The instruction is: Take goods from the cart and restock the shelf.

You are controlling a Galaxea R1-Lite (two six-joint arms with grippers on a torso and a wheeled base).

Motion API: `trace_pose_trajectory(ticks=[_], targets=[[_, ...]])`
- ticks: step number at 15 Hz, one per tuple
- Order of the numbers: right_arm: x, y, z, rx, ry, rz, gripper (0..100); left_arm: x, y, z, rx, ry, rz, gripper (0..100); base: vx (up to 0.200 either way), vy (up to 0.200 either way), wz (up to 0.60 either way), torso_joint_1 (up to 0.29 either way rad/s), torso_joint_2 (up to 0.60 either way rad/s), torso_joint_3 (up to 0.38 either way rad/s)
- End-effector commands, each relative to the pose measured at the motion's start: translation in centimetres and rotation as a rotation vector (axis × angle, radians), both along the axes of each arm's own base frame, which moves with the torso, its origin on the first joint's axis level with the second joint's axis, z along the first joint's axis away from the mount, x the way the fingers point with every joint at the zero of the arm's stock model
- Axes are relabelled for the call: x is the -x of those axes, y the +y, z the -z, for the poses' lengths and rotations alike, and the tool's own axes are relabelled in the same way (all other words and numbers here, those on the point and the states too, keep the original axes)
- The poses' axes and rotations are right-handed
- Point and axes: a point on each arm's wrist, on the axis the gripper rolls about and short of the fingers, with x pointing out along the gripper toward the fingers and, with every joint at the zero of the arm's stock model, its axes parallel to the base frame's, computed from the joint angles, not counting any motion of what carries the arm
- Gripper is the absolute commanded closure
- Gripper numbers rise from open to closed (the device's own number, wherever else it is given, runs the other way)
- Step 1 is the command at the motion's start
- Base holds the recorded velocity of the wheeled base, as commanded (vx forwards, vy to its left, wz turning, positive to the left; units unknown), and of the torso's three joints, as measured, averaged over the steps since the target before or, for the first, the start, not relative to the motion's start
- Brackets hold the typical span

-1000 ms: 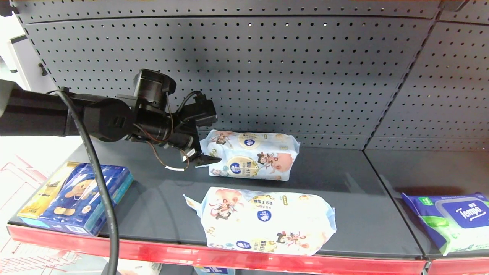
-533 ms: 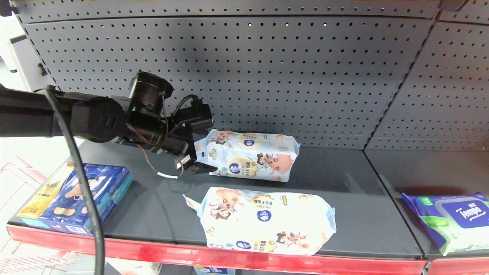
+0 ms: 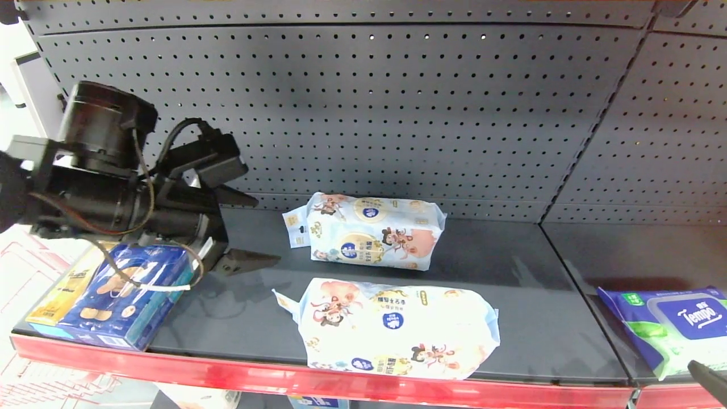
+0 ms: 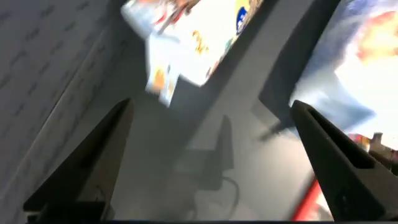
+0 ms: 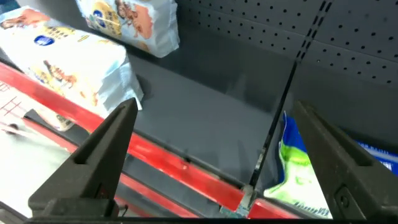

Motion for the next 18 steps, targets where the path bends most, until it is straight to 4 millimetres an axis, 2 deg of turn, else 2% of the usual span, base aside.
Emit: trace_pose_trajectory(ticks=[1, 4, 7, 11, 18], targets=[[-2.9, -0.5, -0.3, -0.006, 0.118, 0.006, 0, 6.2, 3.0, -1.3, 0.075, -0.057, -0.129, 0, 0.0, 0.0, 0.0, 0.0, 0.0, 0.0], [-4.3, -0.7, 1.1, 0.014, 0.233, 0.088, 0, 14.2, 5.2, -0.6, 0.208, -0.05, -0.406, 0, 0.0, 0.0, 0.0, 0.0, 0.0, 0.0], [-5.8, 0.3, 2.5, 0.031, 0.361, 0.026, 0, 19.6, 6.7, 0.0, 0.402, -0.086, -0.627, 0, 0.0, 0.0, 0.0, 0.0, 0.0, 0.0], [-7.6, 3.0, 3.2, 0.129, 0.455, -0.054, 0, 22.2, 7.4, 2.1, 0.453, -0.115, -0.73, 0, 0.0, 0.0, 0.0, 0.0, 0.0, 0.0], [-10.6, 6.4, 2.1, 0.134, 0.499, -0.159, 0, 23.0, 7.7, 2.2, 0.463, -0.156, -0.755, 0, 0.0, 0.0, 0.0, 0.0, 0.0, 0.0]])
